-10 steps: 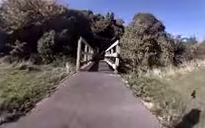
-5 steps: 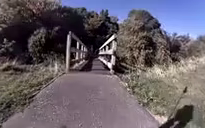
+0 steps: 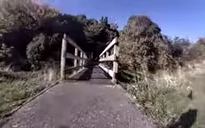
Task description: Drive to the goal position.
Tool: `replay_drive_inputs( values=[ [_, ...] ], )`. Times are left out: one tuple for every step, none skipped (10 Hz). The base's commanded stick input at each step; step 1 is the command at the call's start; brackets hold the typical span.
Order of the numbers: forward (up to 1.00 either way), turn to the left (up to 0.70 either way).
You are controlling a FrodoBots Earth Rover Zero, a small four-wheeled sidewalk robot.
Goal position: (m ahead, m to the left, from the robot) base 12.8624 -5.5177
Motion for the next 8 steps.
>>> replay_drive_inputs(
  values=[
    [1.0, 0.07],
    [1.0, 0.01],
    [1.0, 0.01],
    [1.0, 0.01],
    [1.0, 0.01],
    [1.0, 0.01],
    [1.0, 0.01],
    [1.0, 0.01]
  ],
)
